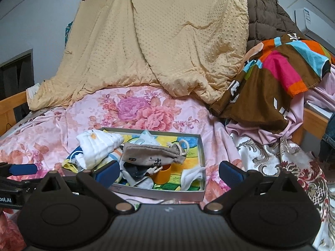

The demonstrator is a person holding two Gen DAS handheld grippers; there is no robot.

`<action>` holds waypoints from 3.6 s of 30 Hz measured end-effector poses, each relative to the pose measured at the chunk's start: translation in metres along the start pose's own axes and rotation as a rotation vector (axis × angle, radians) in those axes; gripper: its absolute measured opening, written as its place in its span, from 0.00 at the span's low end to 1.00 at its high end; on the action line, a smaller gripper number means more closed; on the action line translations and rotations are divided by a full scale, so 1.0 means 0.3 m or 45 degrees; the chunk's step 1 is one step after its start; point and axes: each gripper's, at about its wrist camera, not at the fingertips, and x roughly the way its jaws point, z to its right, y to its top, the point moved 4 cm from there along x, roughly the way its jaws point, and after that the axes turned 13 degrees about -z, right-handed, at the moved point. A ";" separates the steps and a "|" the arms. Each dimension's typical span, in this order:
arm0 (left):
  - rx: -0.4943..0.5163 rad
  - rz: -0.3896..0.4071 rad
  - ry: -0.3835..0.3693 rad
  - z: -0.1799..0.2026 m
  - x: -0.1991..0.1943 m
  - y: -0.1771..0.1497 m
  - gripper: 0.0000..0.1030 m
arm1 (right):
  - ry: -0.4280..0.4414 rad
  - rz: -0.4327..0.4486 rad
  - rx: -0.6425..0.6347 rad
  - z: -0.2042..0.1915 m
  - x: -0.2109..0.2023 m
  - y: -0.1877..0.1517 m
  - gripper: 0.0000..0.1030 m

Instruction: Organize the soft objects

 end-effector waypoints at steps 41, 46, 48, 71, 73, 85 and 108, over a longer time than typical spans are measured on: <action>-0.036 -0.090 0.100 -0.034 -0.129 -0.257 0.99 | 0.055 -0.055 0.109 -0.084 -0.163 -0.299 1.00; -0.035 -0.093 0.120 -0.032 -0.138 -0.280 0.99 | 0.059 -0.054 0.093 -0.105 -0.172 -0.322 1.00; -0.036 -0.091 0.130 -0.032 -0.143 -0.290 0.99 | 0.066 -0.063 0.084 -0.116 -0.173 -0.336 1.00; -0.219 -0.073 0.315 -0.121 -0.230 -0.380 0.99 | 0.075 -0.131 0.116 -0.162 -0.149 -0.455 1.00; -0.209 -0.079 0.317 -0.117 -0.228 -0.385 0.99 | 0.082 -0.145 0.125 -0.161 -0.143 -0.458 1.00; -0.164 -0.103 0.324 -0.099 -0.212 -0.404 0.99 | 0.070 -0.171 0.153 -0.142 -0.123 -0.468 1.00; -0.165 -0.121 0.328 -0.100 -0.203 -0.408 0.99 | 0.082 -0.179 0.164 -0.147 -0.121 -0.468 1.00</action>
